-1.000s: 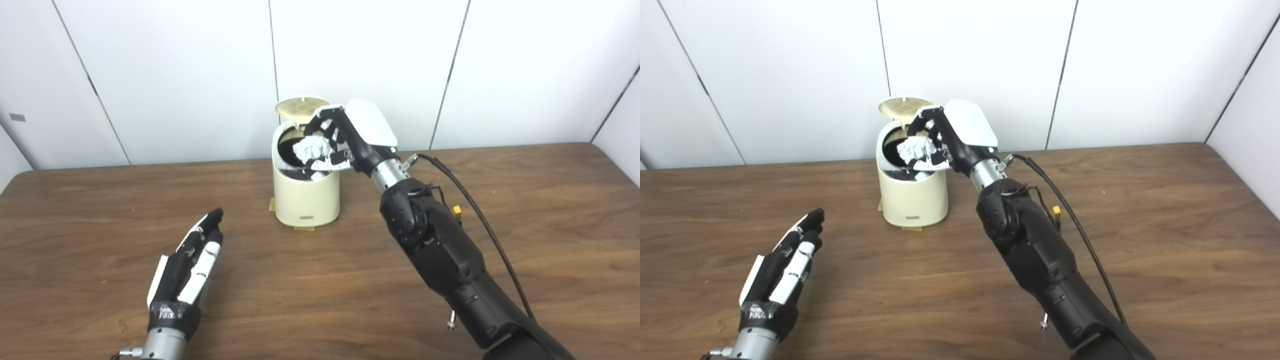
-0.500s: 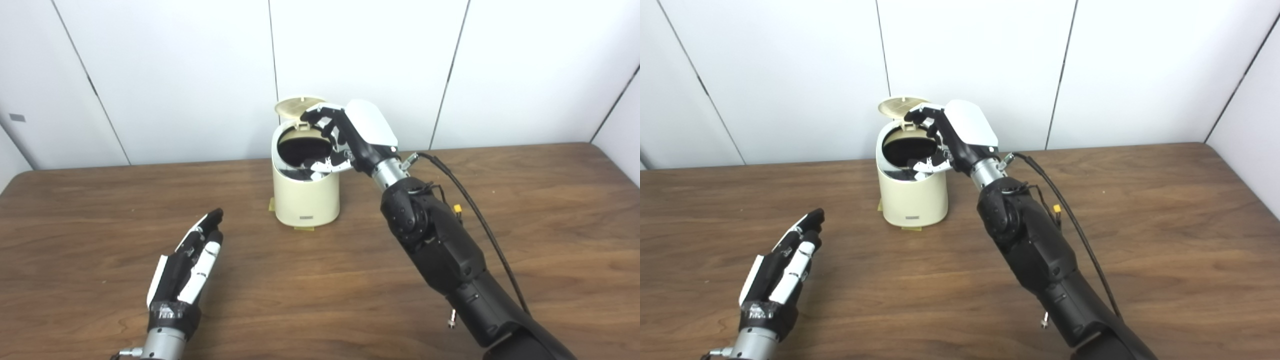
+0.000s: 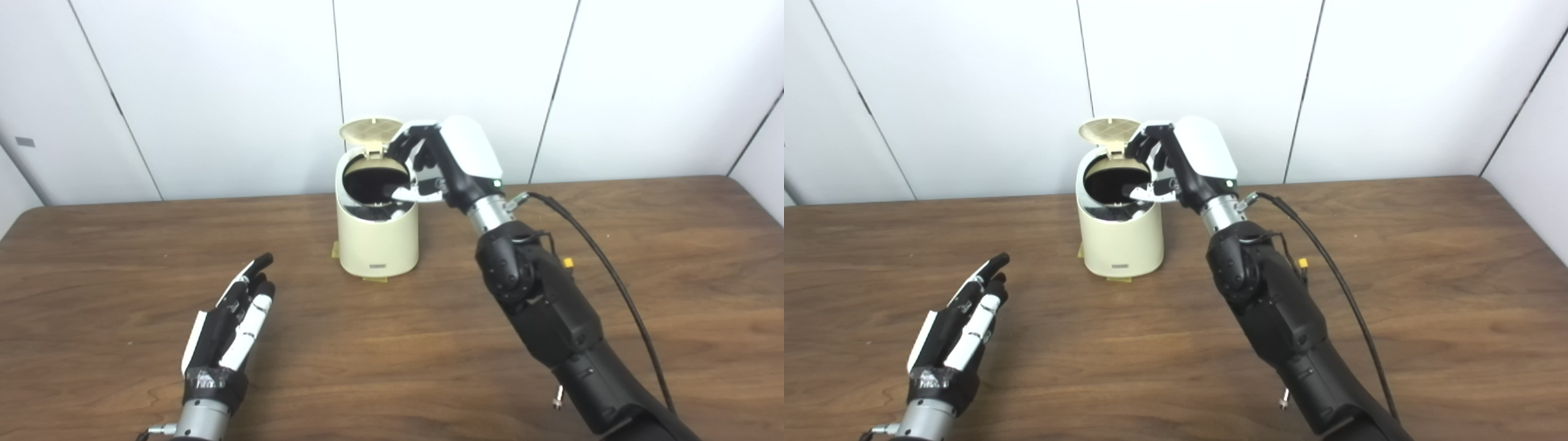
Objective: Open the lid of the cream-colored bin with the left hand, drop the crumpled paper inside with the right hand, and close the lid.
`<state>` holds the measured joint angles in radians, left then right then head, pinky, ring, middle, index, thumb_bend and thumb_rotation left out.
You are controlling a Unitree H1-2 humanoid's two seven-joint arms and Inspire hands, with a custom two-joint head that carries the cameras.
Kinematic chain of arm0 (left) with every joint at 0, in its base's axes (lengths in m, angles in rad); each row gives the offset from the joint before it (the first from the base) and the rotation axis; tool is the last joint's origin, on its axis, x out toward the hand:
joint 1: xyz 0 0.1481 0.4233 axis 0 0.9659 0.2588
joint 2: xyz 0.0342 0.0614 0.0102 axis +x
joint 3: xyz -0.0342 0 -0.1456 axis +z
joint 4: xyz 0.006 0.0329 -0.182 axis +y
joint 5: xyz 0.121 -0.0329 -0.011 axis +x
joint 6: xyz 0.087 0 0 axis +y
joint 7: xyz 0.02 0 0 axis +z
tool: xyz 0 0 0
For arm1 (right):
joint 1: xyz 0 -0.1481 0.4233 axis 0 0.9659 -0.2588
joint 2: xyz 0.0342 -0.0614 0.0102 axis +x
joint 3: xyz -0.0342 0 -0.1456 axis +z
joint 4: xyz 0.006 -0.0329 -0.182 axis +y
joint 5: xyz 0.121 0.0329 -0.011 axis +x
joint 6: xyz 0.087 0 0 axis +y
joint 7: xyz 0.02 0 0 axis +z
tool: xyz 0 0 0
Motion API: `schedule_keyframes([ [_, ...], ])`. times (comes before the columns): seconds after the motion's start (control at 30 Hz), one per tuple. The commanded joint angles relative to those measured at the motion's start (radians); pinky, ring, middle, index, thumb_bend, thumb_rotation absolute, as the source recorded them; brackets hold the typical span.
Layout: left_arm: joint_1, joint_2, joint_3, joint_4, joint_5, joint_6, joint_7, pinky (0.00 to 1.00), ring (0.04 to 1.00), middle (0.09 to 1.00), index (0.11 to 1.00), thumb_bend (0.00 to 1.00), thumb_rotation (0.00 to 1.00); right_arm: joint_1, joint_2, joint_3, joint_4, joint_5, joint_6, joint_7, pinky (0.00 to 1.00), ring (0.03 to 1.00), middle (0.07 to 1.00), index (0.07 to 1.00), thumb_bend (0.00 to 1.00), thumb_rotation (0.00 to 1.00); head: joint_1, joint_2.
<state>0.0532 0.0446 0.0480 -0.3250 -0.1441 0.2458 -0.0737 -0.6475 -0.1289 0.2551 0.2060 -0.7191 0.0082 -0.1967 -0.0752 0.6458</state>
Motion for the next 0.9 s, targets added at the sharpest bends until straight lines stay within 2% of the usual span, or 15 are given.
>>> schedule_keyframes([
  [0.0,-0.035,0.000,-0.002,-0.007,0.001,-0.036,0.001,1.00,1.000,1.000,0.917,0.49,0.54,-0.047,-0.014,-0.028,-0.042,0.015,-0.025,-0.025,0.30,0.380,0.505,0.477,0.50,0.00,0.000,0.000],
  [0.13,-0.050,-0.002,-0.003,0.018,0.000,-0.054,-0.002,1.00,1.000,0.997,0.918,0.49,0.54,-0.030,-0.002,-0.074,-0.082,0.048,0.005,-0.025,0.33,0.381,0.507,0.490,0.50,0.00,-0.001,-0.006],
  [0.23,-0.066,-0.005,0.002,0.048,-0.011,-0.071,-0.005,1.00,1.000,0.989,0.915,0.48,0.50,-0.007,0.003,-0.109,-0.112,0.070,0.018,-0.030,0.34,0.380,0.503,0.500,0.50,0.00,-0.001,-0.008],
  [0.33,-0.094,-0.001,0.004,0.081,-0.003,-0.077,0.000,1.00,1.000,0.990,0.919,0.47,0.52,0.027,-0.015,-0.144,-0.122,0.098,0.010,-0.032,0.32,0.382,0.502,0.508,0.50,0.00,0.006,-0.013],
  [0.4,-0.135,-0.017,0.024,0.102,-0.016,-0.052,0.024,1.00,1.000,0.980,0.930,0.45,0.52,0.064,-0.037,-0.173,-0.121,0.116,-0.002,-0.039,0.32,0.385,0.505,0.506,0.50,0.00,0.007,-0.014],
  [0.47,-0.184,-0.026,0.044,0.129,-0.027,-0.032,0.044,1.00,0.993,0.977,0.945,0.42,0.52,0.103,-0.050,-0.199,-0.124,0.142,-0.011,-0.038,0.37,0.394,0.502,0.495,0.50,0.00,0.011,-0.015],
  [0.53,-0.243,-0.025,0.060,0.168,-0.032,-0.019,0.056,0.99,0.990,0.981,0.959,0.40,0.54,0.149,-0.057,-0.217,-0.140,0.161,0.004,-0.028,0.39,0.404,0.496,0.491,0.50,0.00,0.013,-0.017],
  [0.6,-0.313,-0.017,0.069,0.217,-0.030,0.000,0.065,0.99,0.995,0.992,0.976,0.40,0.59,0.201,-0.063,-0.221,-0.169,0.168,0.041,0.001,0.36,0.411,0.498,0.508,0.50,0.00,0.013,-0.019],
  [0.63,-0.342,-0.011,0.071,0.238,-0.028,0.010,0.067,0.99,0.998,0.996,0.988,0.43,0.62,0.224,-0.060,-0.223,-0.187,0.184,0.066,0.023,0.35,0.419,0.500,0.525,0.50,0.00,0.013,-0.022],
  [0.67,-0.378,0.001,0.069,0.259,-0.019,0.029,0.068,1.00,0.999,0.999,0.995,0.45,0.65,0.253,-0.051,-0.230,-0.209,0.223,0.092,0.051,0.40,0.416,0.497,0.529,0.51,0.00,0.012,-0.022],
  [0.7,-0.411,0.013,0.063,0.276,-0.005,0.048,0.070,1.00,1.000,1.000,0.998,0.45,0.70,0.279,-0.044,-0.235,-0.232,0.261,0.119,0.081,0.44,0.489,0.490,0.518,0.52,0.00,0.012,-0.022],
  [0.73,-0.444,0.023,0.058,0.293,0.005,0.064,0.071,1.00,1.000,1.000,0.999,0.44,0.74,0.303,-0.042,-0.235,-0.255,0.297,0.145,0.117,0.48,0.548,0.569,0.508,0.52,0.08,0.010,-0.023],
  [0.77,-0.475,0.034,0.052,0.313,0.017,0.072,0.068,1.00,1.000,1.000,1.000,0.43,0.77,0.325,-0.042,-0.232,-0.274,0.334,0.165,0.155,0.53,0.622,0.664,0.641,0.61,0.29,0.012,-0.025],
  [0.87,-0.555,0.064,0.031,0.368,0.040,0.084,0.059,1.00,1.000,1.000,1.000,0.44,0.82,0.376,-0.039,-0.235,-0.323,0.472,0.228,0.268,0.73,0.831,0.862,0.850,0.68,0.68,0.019,-0.027],
])
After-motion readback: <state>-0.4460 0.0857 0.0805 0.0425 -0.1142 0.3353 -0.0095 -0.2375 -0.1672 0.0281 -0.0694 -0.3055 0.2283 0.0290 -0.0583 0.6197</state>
